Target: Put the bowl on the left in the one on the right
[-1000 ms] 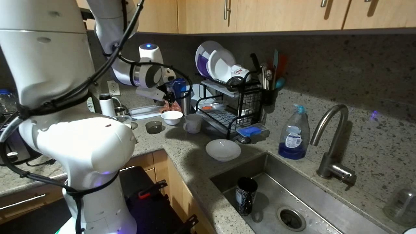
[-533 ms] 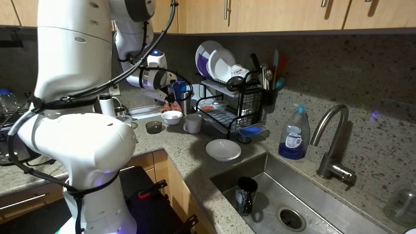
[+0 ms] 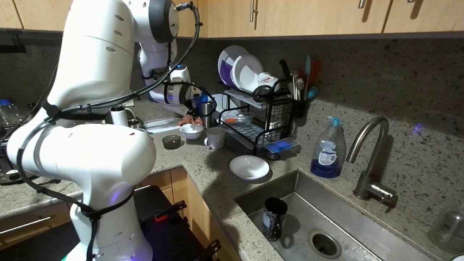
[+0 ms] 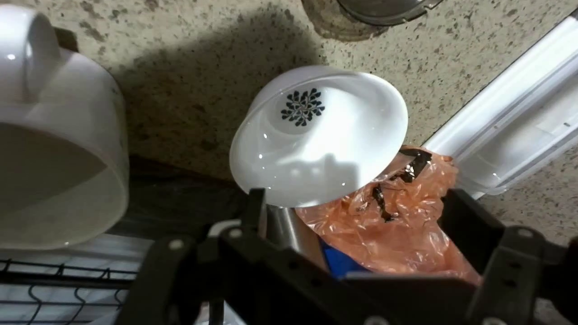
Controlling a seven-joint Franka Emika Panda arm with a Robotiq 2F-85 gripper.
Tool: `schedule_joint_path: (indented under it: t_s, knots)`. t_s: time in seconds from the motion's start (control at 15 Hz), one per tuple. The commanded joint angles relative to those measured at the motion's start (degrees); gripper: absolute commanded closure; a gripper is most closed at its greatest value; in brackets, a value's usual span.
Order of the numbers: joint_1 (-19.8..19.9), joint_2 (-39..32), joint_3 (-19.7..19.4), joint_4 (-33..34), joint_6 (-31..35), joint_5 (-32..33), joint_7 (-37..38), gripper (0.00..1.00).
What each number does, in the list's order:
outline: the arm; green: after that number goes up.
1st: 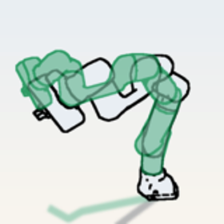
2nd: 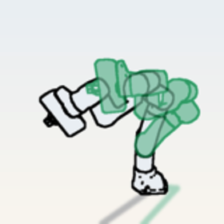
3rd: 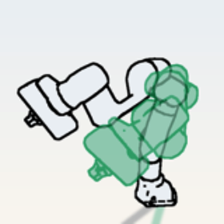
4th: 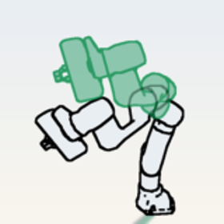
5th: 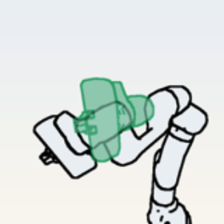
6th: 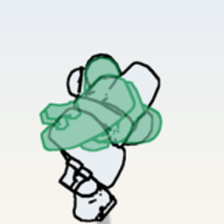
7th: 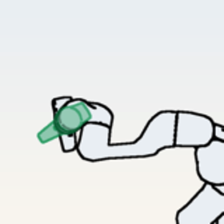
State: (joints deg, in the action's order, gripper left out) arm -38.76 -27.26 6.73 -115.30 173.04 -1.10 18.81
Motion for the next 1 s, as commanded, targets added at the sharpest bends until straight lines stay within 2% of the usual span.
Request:
schedule_joint_path:
  t_s: [0.0, 0.47, 0.67, 0.93]
  knots:
    - [-5.49, -4.40, -5.89, 5.14, -0.64, 0.87, 4.99, 0.00]
    - [-13.30, -11.21, -15.48, 12.09, -3.81, -0.14, 10.70, 0.00]
    - [-14.56, -13.23, -17.46, 14.71, -6.41, -0.41, 12.45, 0.00]
    - [-13.77, -15.45, -17.19, 18.26, -11.05, -0.14, 13.45, 0.00]
